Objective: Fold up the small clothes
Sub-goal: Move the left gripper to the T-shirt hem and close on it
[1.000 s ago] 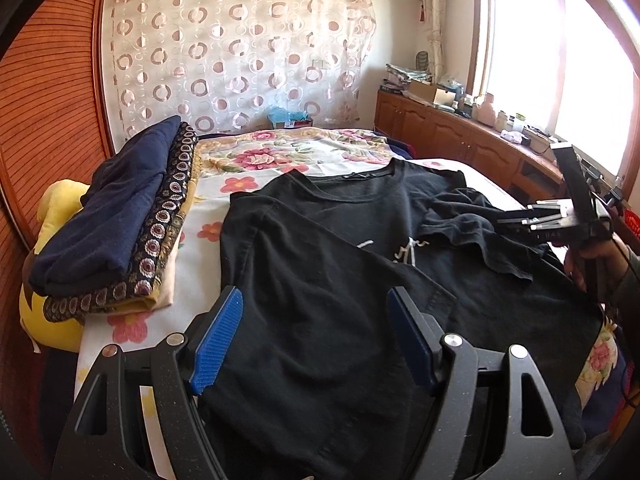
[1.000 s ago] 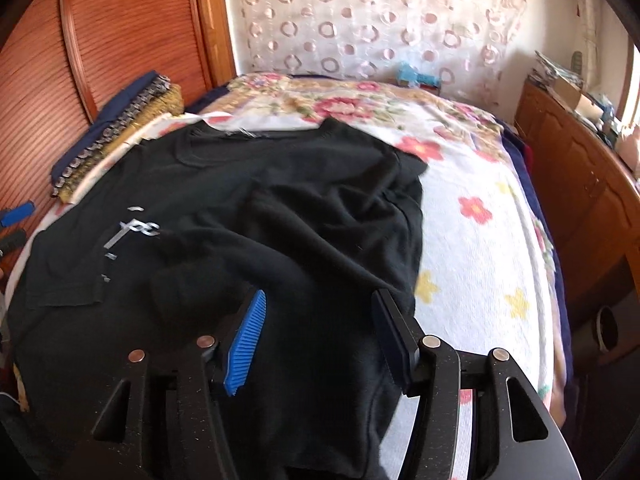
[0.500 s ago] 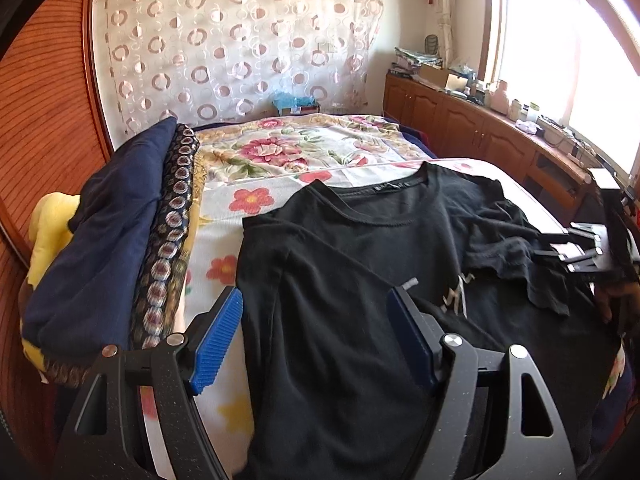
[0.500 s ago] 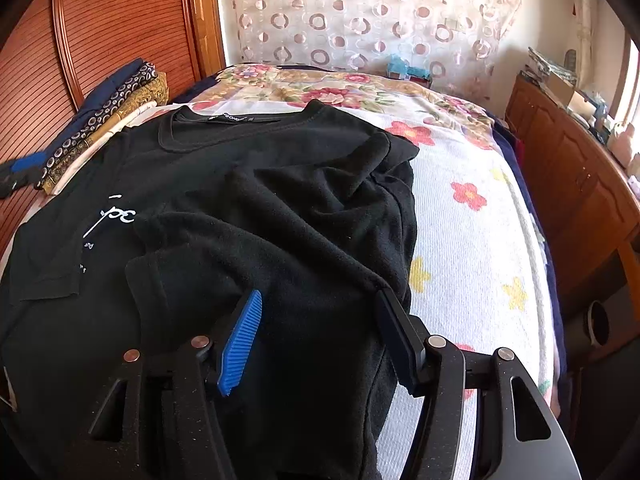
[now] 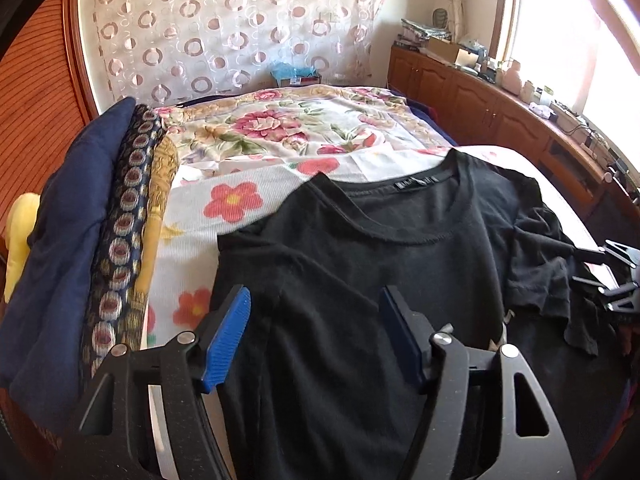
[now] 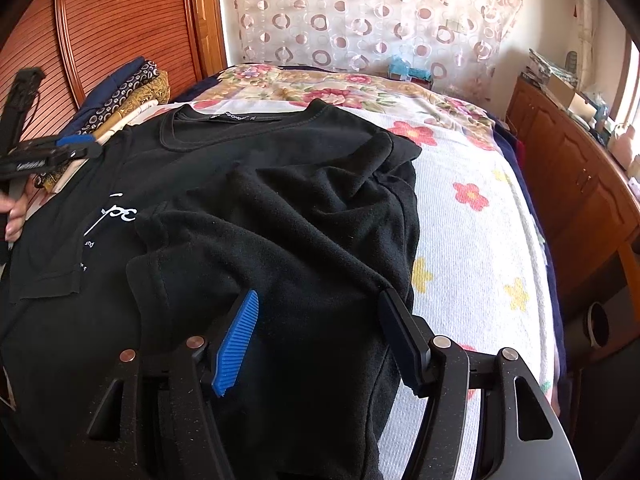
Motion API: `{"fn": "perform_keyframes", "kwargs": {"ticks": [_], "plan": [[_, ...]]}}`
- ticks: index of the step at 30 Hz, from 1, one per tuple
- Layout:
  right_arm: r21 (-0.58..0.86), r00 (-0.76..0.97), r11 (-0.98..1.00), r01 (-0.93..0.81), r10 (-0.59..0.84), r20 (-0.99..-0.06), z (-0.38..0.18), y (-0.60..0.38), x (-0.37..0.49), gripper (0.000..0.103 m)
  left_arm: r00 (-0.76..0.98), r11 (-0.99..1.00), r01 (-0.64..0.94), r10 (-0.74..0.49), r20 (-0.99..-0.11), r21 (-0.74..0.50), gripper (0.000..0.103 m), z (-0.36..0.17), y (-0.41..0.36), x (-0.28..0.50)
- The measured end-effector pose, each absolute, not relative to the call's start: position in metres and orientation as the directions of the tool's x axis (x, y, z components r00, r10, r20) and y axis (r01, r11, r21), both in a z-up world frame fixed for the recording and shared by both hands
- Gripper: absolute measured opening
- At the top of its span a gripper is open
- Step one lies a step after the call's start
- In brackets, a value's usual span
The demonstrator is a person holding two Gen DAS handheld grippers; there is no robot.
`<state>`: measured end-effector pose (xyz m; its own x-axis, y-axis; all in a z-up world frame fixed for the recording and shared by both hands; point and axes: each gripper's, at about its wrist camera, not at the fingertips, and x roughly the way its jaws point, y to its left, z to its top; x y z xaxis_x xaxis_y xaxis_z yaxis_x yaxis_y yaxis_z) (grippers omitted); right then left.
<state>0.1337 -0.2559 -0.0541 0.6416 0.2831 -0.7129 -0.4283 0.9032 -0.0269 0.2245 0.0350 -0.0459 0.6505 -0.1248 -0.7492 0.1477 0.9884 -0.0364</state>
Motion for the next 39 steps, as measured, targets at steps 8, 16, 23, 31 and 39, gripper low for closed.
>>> {"fn": "perform_keyframes", "kwargs": {"ticks": [8, 16, 23, 31, 39], "plan": [[-0.026, 0.642, 0.903, -0.428, 0.283, -0.713, -0.054, -0.256, 0.133, 0.065, 0.602, 0.991, 0.131, -0.104, -0.792, -0.03, 0.059, -0.058, 0.045, 0.262], [-0.027, 0.641, 0.903, -0.428, 0.283, -0.713, -0.055, -0.255, 0.134, 0.066, 0.584, 0.986, 0.152, -0.144, -0.799, -0.066, 0.058, -0.071, 0.05, 0.261], [-0.026, 0.641, 0.904, -0.428, 0.283, -0.713, -0.055, -0.254, 0.133, 0.067, 0.601, 0.979, 0.191, -0.171, -0.78, -0.067, 0.015, -0.07, 0.052, 0.255], [-0.021, 0.636, 0.9, -0.436, 0.292, -0.714, -0.056, -0.254, 0.134, 0.069, 0.686, 0.984, 0.176, -0.151, -0.711, -0.039, 0.007, -0.044, 0.057, 0.236], [0.001, 0.635, 0.901, -0.433, 0.306, -0.71, -0.054, -0.259, 0.135, 0.069, 0.791, 0.998, 0.057, -0.059, -0.609, -0.022, 0.006, -0.005, 0.1, 0.222]]}}
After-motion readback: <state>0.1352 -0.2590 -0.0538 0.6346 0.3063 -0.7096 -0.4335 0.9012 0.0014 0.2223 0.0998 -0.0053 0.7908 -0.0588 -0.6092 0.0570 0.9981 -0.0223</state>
